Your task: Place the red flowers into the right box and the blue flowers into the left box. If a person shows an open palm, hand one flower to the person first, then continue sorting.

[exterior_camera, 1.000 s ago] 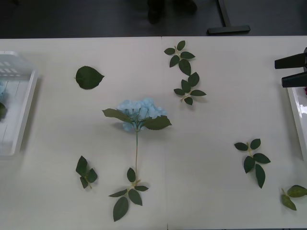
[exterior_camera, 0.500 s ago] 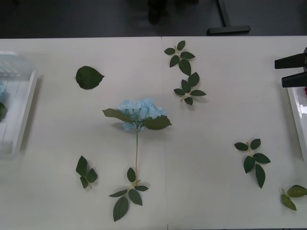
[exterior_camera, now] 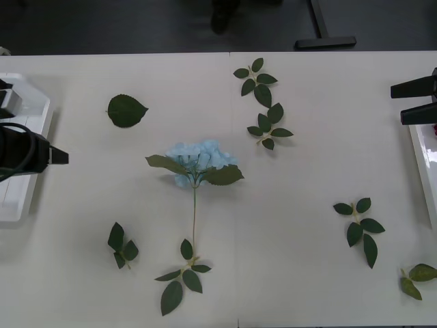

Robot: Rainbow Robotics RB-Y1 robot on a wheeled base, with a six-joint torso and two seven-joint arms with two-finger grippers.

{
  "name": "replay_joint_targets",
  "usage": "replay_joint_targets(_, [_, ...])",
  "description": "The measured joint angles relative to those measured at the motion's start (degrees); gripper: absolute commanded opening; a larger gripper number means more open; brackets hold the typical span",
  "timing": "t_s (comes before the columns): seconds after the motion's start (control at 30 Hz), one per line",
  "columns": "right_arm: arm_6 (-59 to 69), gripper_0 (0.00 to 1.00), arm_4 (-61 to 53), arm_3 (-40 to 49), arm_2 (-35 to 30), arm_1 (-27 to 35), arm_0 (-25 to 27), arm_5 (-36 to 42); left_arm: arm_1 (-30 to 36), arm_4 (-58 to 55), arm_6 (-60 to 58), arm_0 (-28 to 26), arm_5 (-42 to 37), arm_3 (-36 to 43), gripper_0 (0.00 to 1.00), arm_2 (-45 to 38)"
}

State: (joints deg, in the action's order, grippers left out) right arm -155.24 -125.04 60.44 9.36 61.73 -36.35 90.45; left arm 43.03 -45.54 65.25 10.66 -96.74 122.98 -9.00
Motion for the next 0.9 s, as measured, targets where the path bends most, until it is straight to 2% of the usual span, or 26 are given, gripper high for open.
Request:
replay_joint_targets(0.13, [0.00,1.00,0.00,0.00,0.00,0.00,0.00,0.00,-4.22,4.08,-0.09,-0.01,0.03,2.94,1.00,5.38])
replay_joint_targets(0.5, [0.00,1.00,0.00,0.00,0.00,0.00,0.01,0.00,-13.23,22.77,-5.11,0.26,4.99,3.84,1.00,29.30])
replay_joint_targets(0.9, [0.00,1.00,0.00,0.00,0.00,0.00,0.02,0.00,-21.14,27.74,-5.11,3.84,9.30,-2.86,1.00,38.29])
